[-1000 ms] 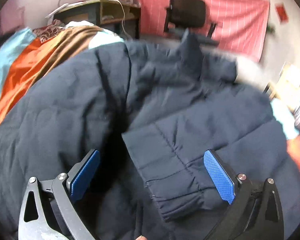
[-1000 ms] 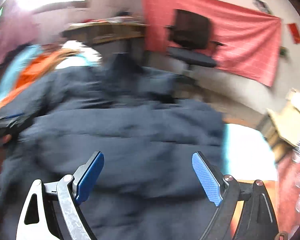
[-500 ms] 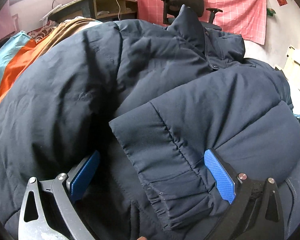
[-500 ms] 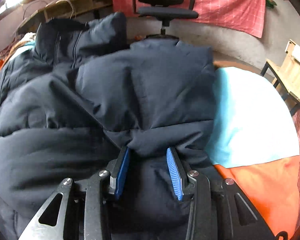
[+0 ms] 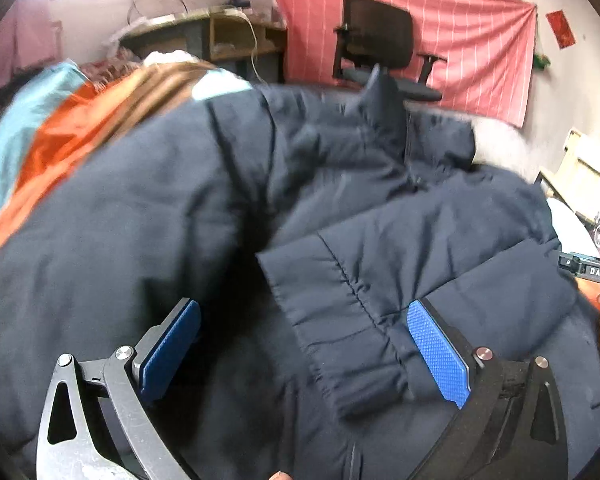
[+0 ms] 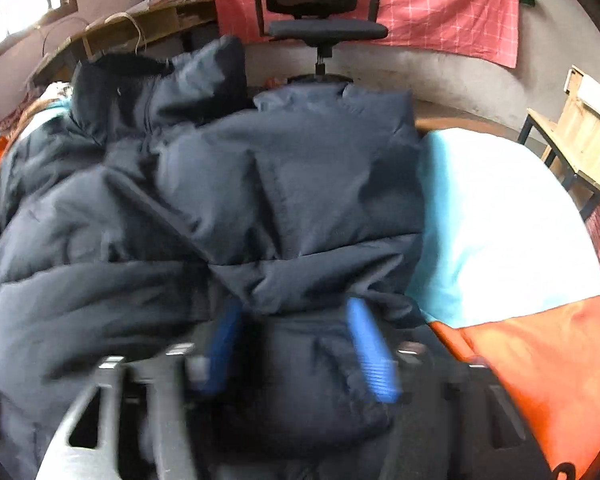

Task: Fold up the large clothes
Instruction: 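Fold the held sleeve across the jacket body with the right tool, then grasp the other sleeve cuff with the left tool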

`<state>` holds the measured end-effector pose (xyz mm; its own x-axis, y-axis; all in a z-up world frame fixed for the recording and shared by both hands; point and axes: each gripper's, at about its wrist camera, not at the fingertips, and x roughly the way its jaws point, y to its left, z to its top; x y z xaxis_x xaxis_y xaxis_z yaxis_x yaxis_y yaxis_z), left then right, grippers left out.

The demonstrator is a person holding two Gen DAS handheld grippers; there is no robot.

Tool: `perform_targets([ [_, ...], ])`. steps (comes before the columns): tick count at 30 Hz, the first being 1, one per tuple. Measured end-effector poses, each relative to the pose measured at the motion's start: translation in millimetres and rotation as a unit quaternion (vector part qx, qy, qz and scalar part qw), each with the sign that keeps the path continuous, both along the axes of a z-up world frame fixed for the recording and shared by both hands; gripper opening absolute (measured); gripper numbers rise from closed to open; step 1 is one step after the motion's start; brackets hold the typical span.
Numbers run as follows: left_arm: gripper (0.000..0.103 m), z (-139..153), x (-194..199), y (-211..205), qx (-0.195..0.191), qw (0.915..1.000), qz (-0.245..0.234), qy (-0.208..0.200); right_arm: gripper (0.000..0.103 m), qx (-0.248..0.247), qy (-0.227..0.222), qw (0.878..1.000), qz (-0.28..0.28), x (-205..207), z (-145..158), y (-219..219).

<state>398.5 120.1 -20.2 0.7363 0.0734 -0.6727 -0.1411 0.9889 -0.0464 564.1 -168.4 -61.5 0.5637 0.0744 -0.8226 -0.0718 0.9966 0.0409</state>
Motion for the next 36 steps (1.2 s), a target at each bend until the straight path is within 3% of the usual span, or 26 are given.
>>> perform_targets([
  [5, 0.102, 26, -49, 14, 0.018, 0.9986, 0.034, -0.035, 0.082, -0.007, -0.039, 0.999, 0.027, -25, 41, 25],
  [12, 0.102, 29, -138, 60, 0.035, 0.9862, 0.157, -0.039, 0.091, 0.020, -0.086, 0.991, 0.097, -60, 76, 97],
  [15, 0.102, 22, -178, 84, 0.026, 0.9731, 0.227, -0.025, 0.092, 0.030, -0.092, 0.987, 0.131, -71, 76, 137],
  [18, 0.102, 15, -221, 100, -0.008, 0.9565, 0.291, -0.020, 0.092, 0.028, -0.099, 0.982, 0.160, -76, 73, 178],
  [22, 0.102, 9, -251, 111, -0.048, 0.9383, 0.342, -0.001, 0.093, -0.003, -0.112, 0.976, 0.187, -79, 58, 233],
  [26, 0.102, 5, -263, 124, -0.089, 0.9260, 0.367, 0.002, 0.093, -0.030, -0.126, 0.973, 0.192, -76, 42, 268],
  [28, 0.102, 3, -266, 133, -0.115, 0.9188, 0.377, -0.006, 0.093, -0.050, -0.138, 0.971, 0.188, -72, 36, 279],
  [31, 0.102, -1, -276, 148, -0.168, 0.8984, 0.403, -0.044, 0.093, -0.054, -0.137, 0.974, 0.175, -65, 28, 281],
  [36, 0.102, -4, -271, 172, -0.199, 0.8754, 0.437, -0.055, 0.093, -0.042, -0.101, 0.982, 0.155, -45, 11, 278],
])
